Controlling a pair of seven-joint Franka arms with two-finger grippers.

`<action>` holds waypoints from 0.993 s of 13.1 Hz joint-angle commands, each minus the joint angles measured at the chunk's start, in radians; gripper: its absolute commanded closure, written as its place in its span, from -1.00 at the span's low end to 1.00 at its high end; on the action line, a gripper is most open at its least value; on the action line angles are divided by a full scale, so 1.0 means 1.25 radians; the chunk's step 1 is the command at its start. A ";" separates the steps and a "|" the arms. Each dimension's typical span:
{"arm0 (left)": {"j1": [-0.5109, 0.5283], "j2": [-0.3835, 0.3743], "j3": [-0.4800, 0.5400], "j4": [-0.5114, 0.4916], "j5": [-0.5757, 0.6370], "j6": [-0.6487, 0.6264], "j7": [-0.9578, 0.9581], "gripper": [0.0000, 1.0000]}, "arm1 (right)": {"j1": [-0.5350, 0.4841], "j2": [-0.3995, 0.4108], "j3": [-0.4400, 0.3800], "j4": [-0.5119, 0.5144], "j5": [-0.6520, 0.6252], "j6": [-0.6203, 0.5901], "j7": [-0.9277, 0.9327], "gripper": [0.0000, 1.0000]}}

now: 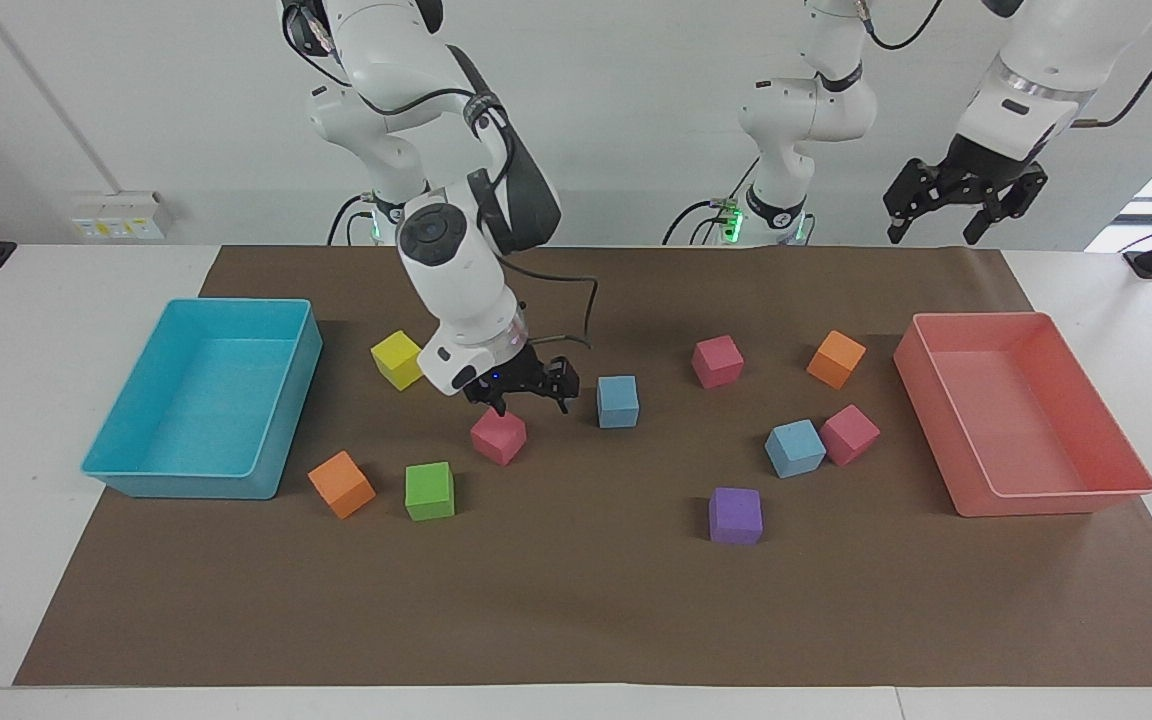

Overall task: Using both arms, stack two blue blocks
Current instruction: 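Grasp the other light-blue cube with the left gripper while the right gripper hovers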

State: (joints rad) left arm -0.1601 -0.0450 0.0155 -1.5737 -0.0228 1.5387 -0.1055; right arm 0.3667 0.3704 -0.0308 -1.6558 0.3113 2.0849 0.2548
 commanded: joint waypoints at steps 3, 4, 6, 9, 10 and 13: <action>-0.047 -0.011 0.008 -0.169 0.001 0.200 -0.070 -1.00 | -0.021 -0.042 0.010 -0.072 0.080 0.007 -0.069 -0.08; -0.049 -0.011 0.008 -0.191 0.001 0.222 -0.071 -1.00 | -0.017 -0.039 0.011 -0.077 0.090 0.010 -0.064 0.22; -0.047 -0.011 0.008 -0.238 0.000 0.272 -0.071 -1.00 | -0.014 -0.036 0.011 -0.090 0.113 0.013 -0.064 0.93; -0.062 0.006 0.008 -0.298 0.001 0.356 -0.086 -1.00 | -0.010 -0.033 0.011 -0.118 0.167 0.023 -0.074 1.00; -0.065 0.031 0.010 -0.301 0.001 0.379 -0.101 -1.00 | -0.009 -0.028 0.011 -0.120 0.191 0.023 -0.103 1.00; -0.091 0.097 0.011 -0.295 0.022 0.457 -0.151 -1.00 | -0.012 -0.008 0.011 -0.138 0.283 0.024 -0.218 1.00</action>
State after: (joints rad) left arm -0.2351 0.0275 0.0133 -1.9400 -0.0197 2.0389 -0.2351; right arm 0.3587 0.3547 -0.0200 -1.7974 0.5930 2.0908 0.0754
